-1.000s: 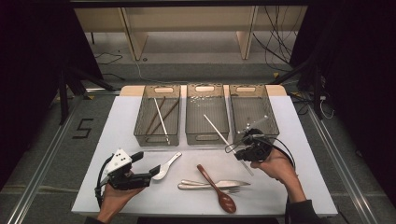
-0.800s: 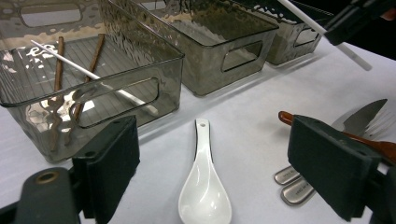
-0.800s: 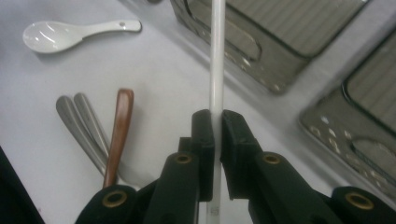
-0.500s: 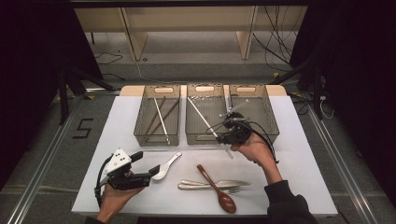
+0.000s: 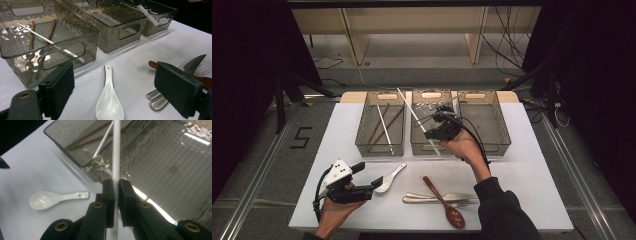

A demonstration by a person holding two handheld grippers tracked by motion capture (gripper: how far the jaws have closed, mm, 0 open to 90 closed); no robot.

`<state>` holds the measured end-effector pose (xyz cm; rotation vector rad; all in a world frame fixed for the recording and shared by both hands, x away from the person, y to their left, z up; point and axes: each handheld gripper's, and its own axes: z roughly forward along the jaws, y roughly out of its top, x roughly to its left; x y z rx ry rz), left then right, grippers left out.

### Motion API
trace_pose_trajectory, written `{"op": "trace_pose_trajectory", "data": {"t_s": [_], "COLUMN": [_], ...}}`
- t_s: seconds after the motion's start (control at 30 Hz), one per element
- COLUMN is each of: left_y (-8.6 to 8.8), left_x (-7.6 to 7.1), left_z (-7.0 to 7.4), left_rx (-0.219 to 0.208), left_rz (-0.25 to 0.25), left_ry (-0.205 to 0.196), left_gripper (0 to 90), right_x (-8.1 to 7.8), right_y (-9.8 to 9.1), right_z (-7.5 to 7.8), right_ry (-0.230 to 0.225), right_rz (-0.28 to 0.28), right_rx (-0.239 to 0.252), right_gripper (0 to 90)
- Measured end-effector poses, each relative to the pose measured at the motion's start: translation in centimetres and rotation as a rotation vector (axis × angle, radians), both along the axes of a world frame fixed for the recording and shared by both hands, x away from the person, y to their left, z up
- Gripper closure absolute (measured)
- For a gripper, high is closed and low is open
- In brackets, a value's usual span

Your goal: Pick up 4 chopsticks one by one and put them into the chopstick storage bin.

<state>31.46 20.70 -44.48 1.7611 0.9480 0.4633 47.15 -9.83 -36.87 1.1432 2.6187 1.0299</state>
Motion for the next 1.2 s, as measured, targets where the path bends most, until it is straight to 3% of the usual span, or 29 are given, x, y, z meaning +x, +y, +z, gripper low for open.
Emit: {"op": "trace_pose_trajectory", "data": {"t_s": [0.43, 1.2], "left_y": [0.1, 0.1], "left_x": [0.0, 0.0], "left_z": [0.1, 0.1], "left_rx": [-0.001, -0.004], "left_rz": [-0.002, -0.001], "left_ry": [-0.003, -0.009], "left_gripper": [16.1, 16.1], "right_x": [2.0, 4.4], "right_y": [3.6, 8.5], "right_z": [0.0, 0.4], "right_ry": [0.024, 0.02], "right_rz": [-0.01, -0.048], "right_rx": [0.072, 0.115], "right_gripper": [84.5, 84.5]}}
